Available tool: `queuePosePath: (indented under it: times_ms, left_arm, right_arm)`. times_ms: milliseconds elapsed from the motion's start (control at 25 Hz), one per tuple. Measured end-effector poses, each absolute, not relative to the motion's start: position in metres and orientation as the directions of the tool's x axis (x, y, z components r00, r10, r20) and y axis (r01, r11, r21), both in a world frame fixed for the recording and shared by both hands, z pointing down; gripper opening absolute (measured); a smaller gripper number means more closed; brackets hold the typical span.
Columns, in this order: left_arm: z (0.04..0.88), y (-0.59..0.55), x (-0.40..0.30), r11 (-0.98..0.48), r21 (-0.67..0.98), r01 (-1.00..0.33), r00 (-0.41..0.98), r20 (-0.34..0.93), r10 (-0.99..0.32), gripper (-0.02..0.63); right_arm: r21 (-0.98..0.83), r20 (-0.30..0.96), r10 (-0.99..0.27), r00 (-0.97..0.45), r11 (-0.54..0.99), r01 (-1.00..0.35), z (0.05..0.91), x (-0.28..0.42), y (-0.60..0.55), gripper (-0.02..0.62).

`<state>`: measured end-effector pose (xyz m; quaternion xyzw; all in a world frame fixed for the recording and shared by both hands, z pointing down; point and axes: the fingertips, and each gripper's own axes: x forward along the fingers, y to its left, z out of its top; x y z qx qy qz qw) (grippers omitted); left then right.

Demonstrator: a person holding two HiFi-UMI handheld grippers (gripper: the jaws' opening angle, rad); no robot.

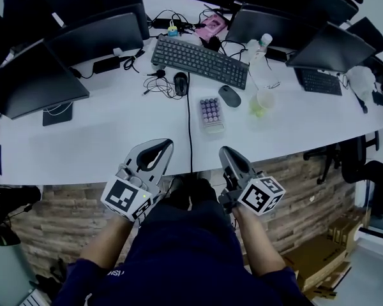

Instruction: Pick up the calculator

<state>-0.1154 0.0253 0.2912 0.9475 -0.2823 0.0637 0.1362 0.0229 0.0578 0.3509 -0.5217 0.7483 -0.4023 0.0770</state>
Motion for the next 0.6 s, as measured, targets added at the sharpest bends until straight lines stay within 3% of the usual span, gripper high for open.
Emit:
queuePosePath:
  times_ms: [600]
  left_arm:
    - [0.332,-0.010,-0.091,-0.751,0.238,-0.616,0.783,0.292,-0.549,0.032]
  right_arm:
    - [-0.706,0.379,-0.788,-0.485,0.093,-0.702,0.401,0.051,0.023,0.003]
